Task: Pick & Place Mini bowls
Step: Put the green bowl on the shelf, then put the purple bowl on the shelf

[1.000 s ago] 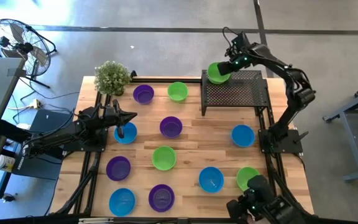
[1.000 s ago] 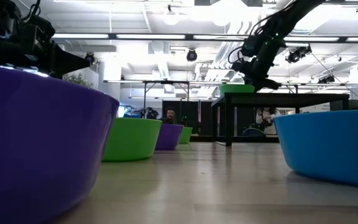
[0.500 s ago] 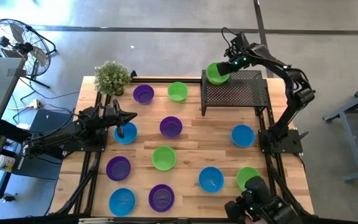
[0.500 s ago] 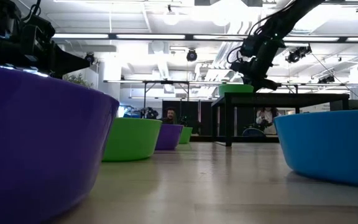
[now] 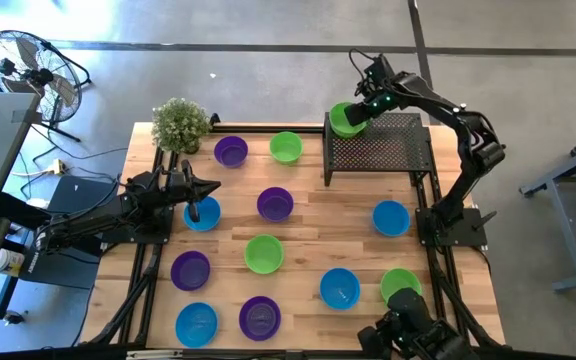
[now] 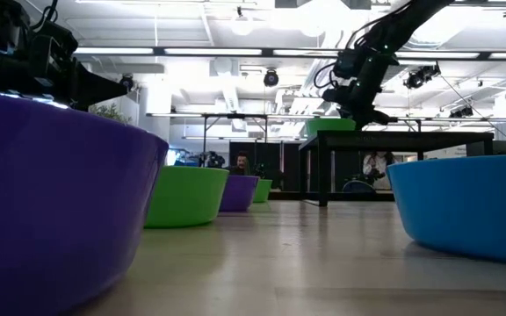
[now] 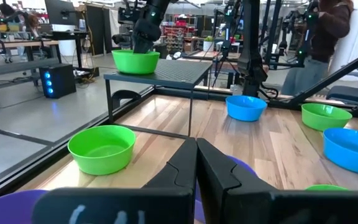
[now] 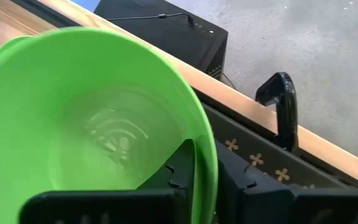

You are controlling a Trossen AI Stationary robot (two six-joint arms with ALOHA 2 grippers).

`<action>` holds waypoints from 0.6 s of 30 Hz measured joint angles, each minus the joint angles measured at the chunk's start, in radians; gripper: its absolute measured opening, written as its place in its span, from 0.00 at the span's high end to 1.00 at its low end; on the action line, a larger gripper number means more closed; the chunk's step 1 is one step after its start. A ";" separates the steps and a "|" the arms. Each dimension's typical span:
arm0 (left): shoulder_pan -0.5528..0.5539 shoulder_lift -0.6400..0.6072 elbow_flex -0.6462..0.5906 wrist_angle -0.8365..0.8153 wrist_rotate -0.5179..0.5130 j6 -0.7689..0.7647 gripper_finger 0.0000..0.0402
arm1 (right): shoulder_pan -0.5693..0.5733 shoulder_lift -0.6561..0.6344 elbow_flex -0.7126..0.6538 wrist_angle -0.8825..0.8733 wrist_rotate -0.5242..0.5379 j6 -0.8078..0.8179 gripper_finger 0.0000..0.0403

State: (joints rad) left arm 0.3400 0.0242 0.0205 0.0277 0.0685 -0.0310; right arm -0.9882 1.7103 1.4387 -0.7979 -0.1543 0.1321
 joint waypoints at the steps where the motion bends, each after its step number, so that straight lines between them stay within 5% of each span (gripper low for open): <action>1: 0.000 0.000 0.000 0.000 0.000 0.000 1.00 | 0.000 0.000 0.000 0.000 0.003 -0.001 0.88; 11: 0.000 0.000 0.000 0.000 0.000 0.000 1.00 | 0.006 -0.017 0.000 0.013 0.054 -0.036 0.72; 18: 0.000 0.000 0.000 0.000 0.000 -0.002 1.00 | 0.065 -0.160 0.000 0.058 0.190 -0.131 0.71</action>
State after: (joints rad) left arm 0.3398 0.0243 0.0207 0.0280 0.0681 -0.0334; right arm -0.9233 1.5506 1.4387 -0.7400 0.0355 0.0011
